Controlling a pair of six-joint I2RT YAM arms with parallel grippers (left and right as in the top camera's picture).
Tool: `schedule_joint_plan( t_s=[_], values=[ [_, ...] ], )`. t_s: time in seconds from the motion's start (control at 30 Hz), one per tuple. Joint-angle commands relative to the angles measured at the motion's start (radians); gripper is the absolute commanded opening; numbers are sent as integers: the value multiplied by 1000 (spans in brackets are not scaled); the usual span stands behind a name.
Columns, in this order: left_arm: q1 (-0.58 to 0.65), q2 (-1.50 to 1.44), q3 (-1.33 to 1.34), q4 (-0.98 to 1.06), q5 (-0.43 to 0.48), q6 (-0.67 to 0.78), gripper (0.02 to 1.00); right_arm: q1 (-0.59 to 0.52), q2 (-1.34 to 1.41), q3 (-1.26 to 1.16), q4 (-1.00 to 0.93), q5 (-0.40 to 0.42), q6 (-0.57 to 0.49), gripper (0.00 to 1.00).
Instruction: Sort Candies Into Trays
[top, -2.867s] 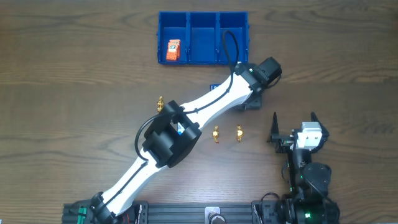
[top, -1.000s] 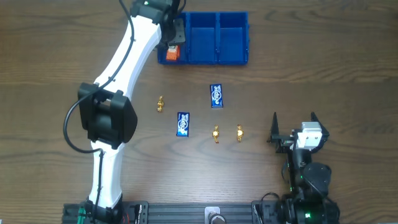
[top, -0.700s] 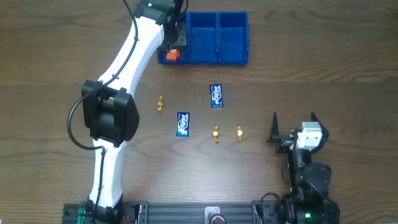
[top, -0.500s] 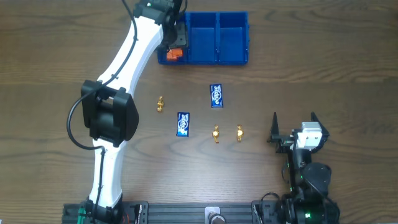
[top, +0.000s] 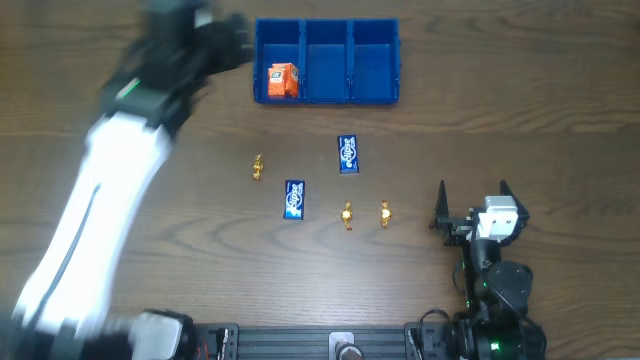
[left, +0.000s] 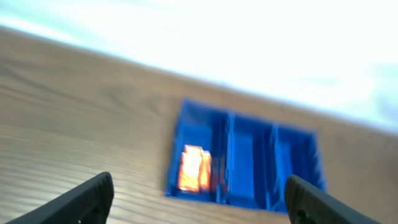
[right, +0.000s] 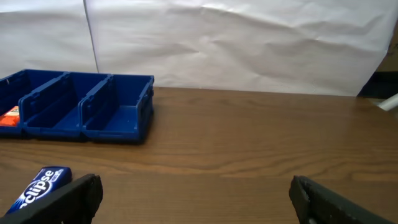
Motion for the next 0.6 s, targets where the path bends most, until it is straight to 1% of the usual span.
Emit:
schedule_joint_plan(
  t_s=[0.03, 0.13, 0.23, 0.33, 0.47, 0.6],
  values=[
    [67, -352, -286, 93, -6, 91, 912, 2, -3, -2, -6, -2, -12, 998],
    [106, -540, -438, 157, -5, 127, 912, 2, -3, -2, -6, -2, -12, 998],
    [153, -753, -621, 227, 6, 149, 947, 2, -3, -2, -5, -2, -12, 998],
    [186, -917, -769, 282, 40, 187, 987, 2, -3, -2, -6, -2, -12, 998],
    [206, -1134, -1003, 391, 60, 208, 1000, 2, -3, -2, -6, -2, -12, 998],
    [212, -1278, -1183, 507, 80, 220, 1000, 2, -3, -2, -6, -2, -12, 998]
  ],
)
